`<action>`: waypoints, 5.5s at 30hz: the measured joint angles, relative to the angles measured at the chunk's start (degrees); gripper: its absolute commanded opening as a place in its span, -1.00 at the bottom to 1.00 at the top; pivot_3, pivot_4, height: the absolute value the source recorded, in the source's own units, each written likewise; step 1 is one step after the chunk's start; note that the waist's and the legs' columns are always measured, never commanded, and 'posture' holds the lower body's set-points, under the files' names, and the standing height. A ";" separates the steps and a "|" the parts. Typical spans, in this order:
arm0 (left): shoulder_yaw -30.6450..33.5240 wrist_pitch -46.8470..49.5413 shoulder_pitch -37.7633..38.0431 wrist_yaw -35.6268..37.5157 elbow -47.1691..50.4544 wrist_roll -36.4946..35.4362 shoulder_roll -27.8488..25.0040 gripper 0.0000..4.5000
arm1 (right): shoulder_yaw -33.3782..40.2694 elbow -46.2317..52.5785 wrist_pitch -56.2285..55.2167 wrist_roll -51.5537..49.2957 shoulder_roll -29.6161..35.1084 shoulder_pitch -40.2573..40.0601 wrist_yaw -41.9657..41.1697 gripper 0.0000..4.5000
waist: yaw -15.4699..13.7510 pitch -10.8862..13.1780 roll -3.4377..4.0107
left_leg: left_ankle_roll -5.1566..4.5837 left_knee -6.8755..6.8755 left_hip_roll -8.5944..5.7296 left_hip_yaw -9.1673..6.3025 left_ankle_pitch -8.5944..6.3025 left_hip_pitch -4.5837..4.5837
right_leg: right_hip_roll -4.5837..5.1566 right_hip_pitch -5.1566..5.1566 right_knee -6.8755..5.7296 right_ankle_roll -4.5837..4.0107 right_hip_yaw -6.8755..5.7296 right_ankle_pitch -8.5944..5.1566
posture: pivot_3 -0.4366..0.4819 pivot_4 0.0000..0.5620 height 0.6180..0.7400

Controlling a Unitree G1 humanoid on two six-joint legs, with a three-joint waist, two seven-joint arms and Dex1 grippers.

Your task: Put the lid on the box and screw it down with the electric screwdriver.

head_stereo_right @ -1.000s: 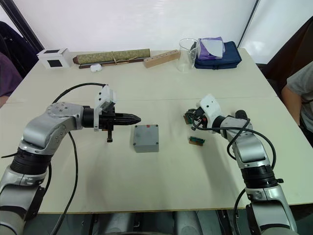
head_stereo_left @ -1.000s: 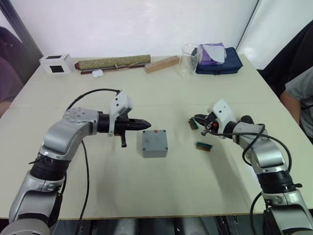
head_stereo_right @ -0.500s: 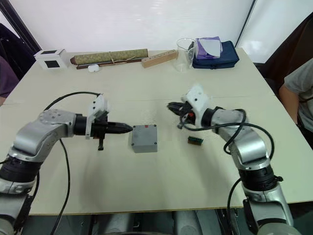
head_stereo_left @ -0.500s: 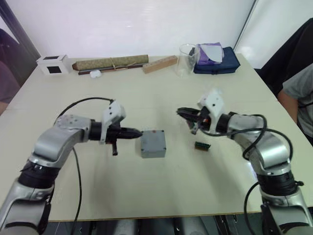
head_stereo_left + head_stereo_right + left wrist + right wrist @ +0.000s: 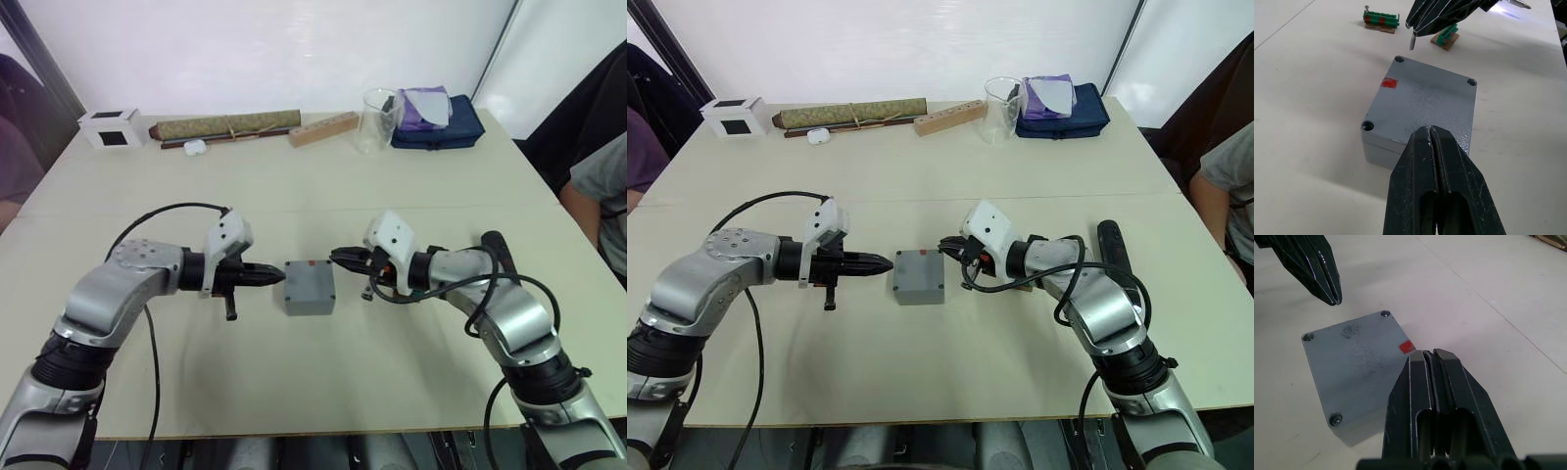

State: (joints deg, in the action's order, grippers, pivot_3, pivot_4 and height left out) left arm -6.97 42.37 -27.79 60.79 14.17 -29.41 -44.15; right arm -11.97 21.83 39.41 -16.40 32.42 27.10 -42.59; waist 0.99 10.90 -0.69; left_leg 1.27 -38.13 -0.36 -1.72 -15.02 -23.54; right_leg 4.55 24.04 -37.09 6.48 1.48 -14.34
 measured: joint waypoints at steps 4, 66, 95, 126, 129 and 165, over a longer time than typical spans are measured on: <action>0.00 0.00 0.00 -0.05 0.00 -0.01 0.00 -1.00 | -0.12 -0.23 -0.43 0.43 -0.01 0.00 0.00 -0.98 | -0.06 0.00 0.00 | 0.00 0.00 0.00 0.01 0.00 0.00 | 0.00 0.00 0.00 0.00 0.00 0.00 | -0.05 -0.47 1.00; 0.04 0.43 -9.28 2.80 -0.38 -3.92 4.53 -1.00 | 18.18 -4.20 21.93 -8.21 14.77 6.28 -1.79 0.96 | -1.03 0.05 0.05 | 0.00 -0.01 -0.12 0.01 0.00 -0.02 | 0.14 -0.07 0.08 0.00 -0.02 0.00 | -0.05 -0.47 1.00; -6.86 -3.79 -7.21 5.39 6.03 -1.27 8.09 -1.00 | -10.19 -40.53 42.95 -8.71 36.79 17.85 -17.68 0.96 | -0.07 0.04 0.10 | -0.03 0.04 0.00 0.14 -0.02 0.07 | 0.04 -0.04 0.13 -0.02 0.07 -0.03 | -0.05 -0.47 1.00; 0.75 -0.80 -3.71 1.06 1.00 -2.33 -2.24 -1.00 | 14.99 -43.05 15.45 -1.83 20.46 26.40 -10.88 -0.08 | 1.27 0.08 0.06 | 0.08 0.22 0.10 0.00 0.05 -0.54 | -0.10 0.66 0.02 -0.10 -0.02 -0.04 | -0.05 -0.47 1.00; 0.48 -1.99 -6.05 2.88 -3.41 -1.18 -1.88 -1.00 | 31.89 -16.48 13.99 -18.34 -2.56 17.97 0.59 -0.08 | 1.51 0.10 0.12 | 0.12 0.16 0.18 -0.03 0.07 -0.51 | -0.21 0.70 -0.17 -0.12 0.03 -0.04 | -0.05 -0.47 1.00; -7.84 -12.40 -5.97 1.69 -12.24 10.17 9.98 -1.00 | 6.37 2.77 -16.14 -3.89 -18.42 -8.42 15.58 -0.08 | 0.01 0.04 0.06 | 0.24 0.00 -0.06 -0.07 0.14 -0.21 | 0.01 0.27 -0.14 -0.04 -0.03 0.01 | -0.05 -0.47 1.00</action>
State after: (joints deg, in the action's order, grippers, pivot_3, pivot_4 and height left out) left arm -14.81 29.97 -33.76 62.48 1.94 -19.23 -34.17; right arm -5.60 24.60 23.26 -20.29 14.01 18.68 -27.01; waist 1.00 10.94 -0.63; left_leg 1.51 -38.13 -0.41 -1.79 -14.88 -23.76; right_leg 4.56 24.31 -37.23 6.44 1.45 -14.33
